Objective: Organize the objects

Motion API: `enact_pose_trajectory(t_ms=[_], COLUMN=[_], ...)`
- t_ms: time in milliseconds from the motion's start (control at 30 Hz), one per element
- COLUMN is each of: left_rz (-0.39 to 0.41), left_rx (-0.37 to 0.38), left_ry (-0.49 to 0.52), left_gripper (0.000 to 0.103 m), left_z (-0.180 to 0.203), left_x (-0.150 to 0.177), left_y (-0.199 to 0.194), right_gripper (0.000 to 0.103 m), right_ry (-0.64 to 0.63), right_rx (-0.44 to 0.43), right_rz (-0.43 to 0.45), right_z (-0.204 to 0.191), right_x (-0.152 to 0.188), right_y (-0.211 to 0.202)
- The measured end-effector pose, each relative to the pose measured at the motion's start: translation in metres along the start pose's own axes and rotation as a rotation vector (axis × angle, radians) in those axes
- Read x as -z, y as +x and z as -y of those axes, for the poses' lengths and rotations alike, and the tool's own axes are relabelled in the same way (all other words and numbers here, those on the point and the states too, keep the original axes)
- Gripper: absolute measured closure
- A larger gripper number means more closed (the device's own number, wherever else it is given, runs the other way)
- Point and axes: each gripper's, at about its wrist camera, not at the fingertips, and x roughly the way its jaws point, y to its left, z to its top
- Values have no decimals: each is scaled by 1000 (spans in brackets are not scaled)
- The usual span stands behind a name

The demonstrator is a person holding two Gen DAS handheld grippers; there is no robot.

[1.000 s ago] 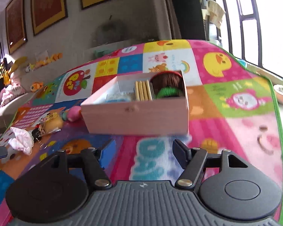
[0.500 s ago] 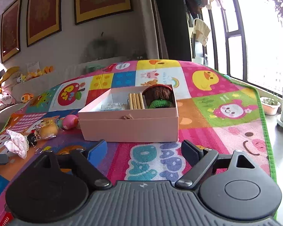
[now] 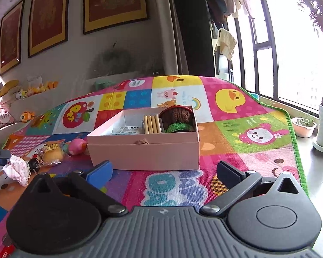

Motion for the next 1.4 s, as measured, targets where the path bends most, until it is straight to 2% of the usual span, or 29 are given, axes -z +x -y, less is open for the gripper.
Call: enact_pose_trajectory(t_ms=[67,100,200,233,300,367,433,500,600,667,767,833,900,967,1033,1100,1167,1267,1400], left_rz=[-58,-93,-163,-171,-126,-46,26,43,53,57,66,59,47,52,26,22,13,9,6], left_rx=[-8,41,260,311,353,325,213,78,10,19,134,202,212,204,183,199,212,226,233], left_ry=[-11,19,190,235,252,191,104,22,-62,-107,-166,-163,-151,-132,-122,-143,-180,-232,-262], left_gripper=[72,72,72,71,70,70,70,70,70,70,70,70,70,70,70,70,70,71,72], left_z=[6,15,51,60,66,57,39,19,-9,-23,-34,-36,-32,-30,-27,-31,-37,-47,-51], left_x=[0,2,16,19,18,8,-5,-15,-17,-13,0,3,2,3,5,4,4,3,2], left_y=[16,20,18,14,4,-3,0,13,33,43,46,51,53,54,59,60,62,61,62], right_gripper=[0,0,0,0,0,0,0,0,0,0,0,0,0,0,6,34,50,56,62], right_ry=[1,2,0,-1,-2,-3,-9,-35,-75,-100,-143,-154,-126,-111,-152,-231,-305,-393,-384], right_rx=[1,1,0,-1,-4,-9,-15,-24,-100,-163,-273,-356,-409,-405,-345,-249,-194,-129,-163], right_rz=[0,0,-2,-4,-11,-20,-45,-75,-134,-144,-186,-264,-372,-442,-460,-454,-485,-547,-590], right_z=[0,0,0,0,-1,-1,-2,-6,-23,-42,-77,-106,-134,-162,-190,-215,-233,-248,-246], right_x=[0,0,-1,-1,-1,-1,-2,-6,-23,-47,-89,-114,-130,-138,-136,-126,-111,-89,-76], right_y=[0,-1,0,0,1,2,6,11,18,24,45,72,110,150,186,219,247,273,264])
